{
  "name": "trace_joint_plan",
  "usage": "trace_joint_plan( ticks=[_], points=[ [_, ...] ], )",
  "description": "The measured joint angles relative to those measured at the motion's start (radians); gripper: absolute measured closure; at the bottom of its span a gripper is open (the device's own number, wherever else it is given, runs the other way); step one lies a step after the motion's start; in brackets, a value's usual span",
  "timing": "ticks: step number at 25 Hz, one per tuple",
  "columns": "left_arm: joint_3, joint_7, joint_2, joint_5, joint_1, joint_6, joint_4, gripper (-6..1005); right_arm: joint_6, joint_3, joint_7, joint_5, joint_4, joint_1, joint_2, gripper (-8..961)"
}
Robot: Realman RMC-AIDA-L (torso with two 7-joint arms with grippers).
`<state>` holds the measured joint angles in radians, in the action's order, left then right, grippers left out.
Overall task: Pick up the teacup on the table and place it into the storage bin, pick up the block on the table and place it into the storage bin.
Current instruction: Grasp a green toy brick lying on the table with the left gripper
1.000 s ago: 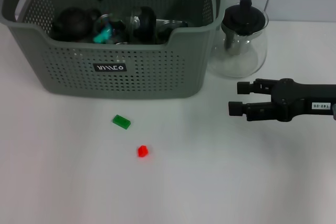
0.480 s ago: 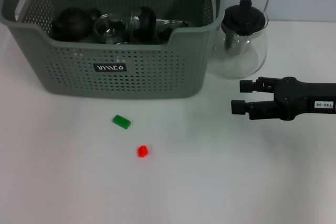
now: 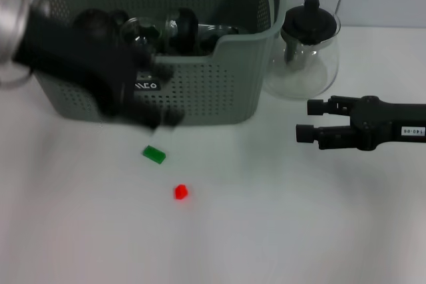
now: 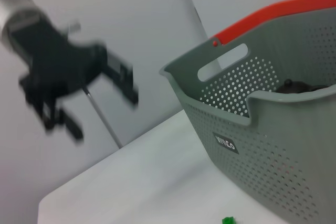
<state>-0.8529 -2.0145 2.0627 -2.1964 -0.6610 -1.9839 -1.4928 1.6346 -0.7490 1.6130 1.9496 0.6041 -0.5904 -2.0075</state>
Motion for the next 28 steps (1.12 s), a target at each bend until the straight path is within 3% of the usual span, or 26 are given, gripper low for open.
trace_joint_plan(
  ticks=[3, 6, 10, 15, 21, 25, 28],
  points=[
    [-0.063, -0.011, 0.022, -0.115, 0.024, 0.003, 0.004, 263, -0.002, 0.004, 0.0, 0.001, 0.0, 0.0, 0.001, 8],
    [-0.111, -0.063, 0.06, -0.26, 0.026, 0.022, 0.025, 263, -0.003, 0.008, 0.001, 0.004, -0.001, 0.0, 0.001, 8],
    [-0.174, -0.188, 0.098, -0.418, -0.005, 0.117, 0.13, 262, 0.001, 0.01, -0.005, 0.005, 0.001, 0.001, 0.002, 9],
    [-0.19, -0.369, 0.097, -0.457, -0.048, 0.211, 0.258, 262, 0.02, -0.005, -0.045, 0.019, 0.008, -0.006, 0.003, 9],
    [-0.198, -0.595, 0.092, -0.475, -0.075, 0.272, 0.267, 263, 0.071, -0.01, -0.071, 0.038, 0.023, -0.022, 0.014, 9],
    [-0.265, -0.702, 0.101, -0.534, -0.091, 0.325, 0.272, 263, 0.086, -0.01, -0.092, 0.039, 0.027, -0.026, 0.024, 9],
    [-0.363, -0.775, 0.104, -0.587, -0.091, 0.388, 0.273, 263, 0.09, -0.01, -0.102, 0.039, 0.027, -0.027, 0.025, 9]
  ],
)
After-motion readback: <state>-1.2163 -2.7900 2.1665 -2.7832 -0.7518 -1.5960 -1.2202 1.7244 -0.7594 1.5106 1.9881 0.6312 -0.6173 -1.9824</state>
